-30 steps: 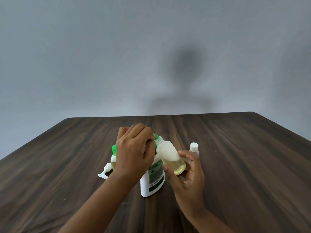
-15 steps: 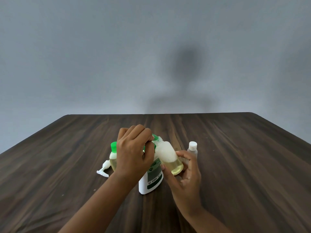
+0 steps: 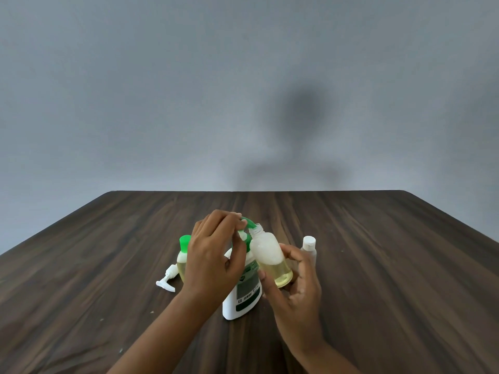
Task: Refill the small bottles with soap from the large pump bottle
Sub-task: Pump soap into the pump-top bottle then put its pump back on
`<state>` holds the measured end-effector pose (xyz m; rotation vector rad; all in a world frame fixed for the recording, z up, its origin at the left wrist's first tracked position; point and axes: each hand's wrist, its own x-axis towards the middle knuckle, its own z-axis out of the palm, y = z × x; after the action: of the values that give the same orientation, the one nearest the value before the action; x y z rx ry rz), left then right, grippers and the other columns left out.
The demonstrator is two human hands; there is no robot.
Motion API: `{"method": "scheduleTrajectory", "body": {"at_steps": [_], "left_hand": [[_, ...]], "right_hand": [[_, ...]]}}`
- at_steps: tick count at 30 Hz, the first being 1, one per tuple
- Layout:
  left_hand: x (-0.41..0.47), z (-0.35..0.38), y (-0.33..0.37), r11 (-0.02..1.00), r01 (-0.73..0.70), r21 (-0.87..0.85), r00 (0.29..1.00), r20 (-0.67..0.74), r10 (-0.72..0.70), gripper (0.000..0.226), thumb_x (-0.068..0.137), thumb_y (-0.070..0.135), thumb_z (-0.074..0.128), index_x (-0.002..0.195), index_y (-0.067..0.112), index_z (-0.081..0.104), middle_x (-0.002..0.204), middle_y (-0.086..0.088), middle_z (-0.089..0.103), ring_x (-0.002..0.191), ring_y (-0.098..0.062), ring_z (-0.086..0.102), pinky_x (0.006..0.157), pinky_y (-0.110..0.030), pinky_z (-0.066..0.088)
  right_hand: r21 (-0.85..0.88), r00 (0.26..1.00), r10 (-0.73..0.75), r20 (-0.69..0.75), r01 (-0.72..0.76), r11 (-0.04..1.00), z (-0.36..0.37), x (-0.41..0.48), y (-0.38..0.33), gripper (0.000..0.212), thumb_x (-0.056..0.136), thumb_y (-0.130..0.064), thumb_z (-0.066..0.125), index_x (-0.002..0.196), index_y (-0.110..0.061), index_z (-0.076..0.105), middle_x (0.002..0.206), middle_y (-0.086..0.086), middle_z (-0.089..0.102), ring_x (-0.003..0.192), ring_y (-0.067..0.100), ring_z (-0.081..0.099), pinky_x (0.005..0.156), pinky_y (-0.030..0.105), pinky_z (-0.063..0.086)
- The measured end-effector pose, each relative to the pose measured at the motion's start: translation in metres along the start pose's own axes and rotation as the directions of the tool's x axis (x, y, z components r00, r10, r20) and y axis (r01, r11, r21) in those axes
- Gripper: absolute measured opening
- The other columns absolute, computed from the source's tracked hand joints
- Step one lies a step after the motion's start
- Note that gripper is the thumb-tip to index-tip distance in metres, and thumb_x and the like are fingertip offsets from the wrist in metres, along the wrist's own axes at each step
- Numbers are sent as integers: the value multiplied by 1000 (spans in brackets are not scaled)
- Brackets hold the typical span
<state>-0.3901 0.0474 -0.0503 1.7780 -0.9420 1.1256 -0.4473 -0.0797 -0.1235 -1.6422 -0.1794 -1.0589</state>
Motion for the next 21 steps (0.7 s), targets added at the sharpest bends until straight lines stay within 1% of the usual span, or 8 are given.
{"method": "scheduleTrajectory", "body": {"at_steps": [3,7,9,11,13,15,17,21], "left_hand": [[-3,0,0,998,20,-52,1000,0,-20,14,84,13,46,93,21,53,98,-1,63,89,-18,63,68,-43,53],[-7,-1,0,997,35,-63,999,1,-35,17,84,14,46,96,22,54,103,1,62,96,-18,63,71,-45,54],[-6,-2,0,999,13,-40,1000,4,-12,17,83,13,46,95,22,53,101,2,63,95,-15,62,75,-40,53],[-2,-1,1,1000,-30,6,999,14,30,17,81,10,46,91,22,51,96,3,63,90,-10,59,78,-31,46],[-1,0,1,997,-54,48,998,35,53,16,78,9,46,87,21,50,91,3,62,86,-10,56,78,-25,39],[-1,1,-4,995,-57,80,997,48,54,14,76,9,46,85,19,50,87,3,61,82,-11,55,77,-25,37],[-3,2,-9,995,-46,88,998,54,42,14,76,9,46,84,20,49,85,3,61,81,-11,54,75,-25,38],[-4,3,-8,995,-44,85,998,46,40,14,75,9,46,84,19,50,84,2,61,80,-12,54,74,-22,36]], "right_hand": [[11,1000,8,3,-8,1000,0,0,0,45,84,-54,67,121,-33,51,115,-10,61,105,23,64,76,26,59],[5,1000,29,6,-29,1000,1,0,1,46,84,-58,66,121,-38,50,117,-9,61,107,23,63,76,26,59],[4,1000,22,5,-22,1000,1,0,1,44,84,-58,66,121,-40,50,117,-10,61,107,23,63,77,26,59],[8,1000,2,-7,-2,1000,1,0,-1,42,84,-57,66,121,-44,50,117,-13,60,108,21,63,77,24,59],[0,999,-28,-27,28,1000,0,0,-1,40,85,-52,67,120,-44,51,115,-14,60,106,23,63,76,24,59],[-5,997,-55,-50,55,998,-1,1,0,40,85,-51,68,120,-37,54,114,-11,60,104,24,64,75,26,59],[-15,995,-76,-67,75,997,0,1,-1,41,85,-51,67,120,-33,56,112,-9,60,103,22,63,75,23,58],[-11,993,-92,-76,91,996,-1,2,0,40,84,-44,70,120,-31,56,112,-6,60,104,22,63,76,22,57]]}}
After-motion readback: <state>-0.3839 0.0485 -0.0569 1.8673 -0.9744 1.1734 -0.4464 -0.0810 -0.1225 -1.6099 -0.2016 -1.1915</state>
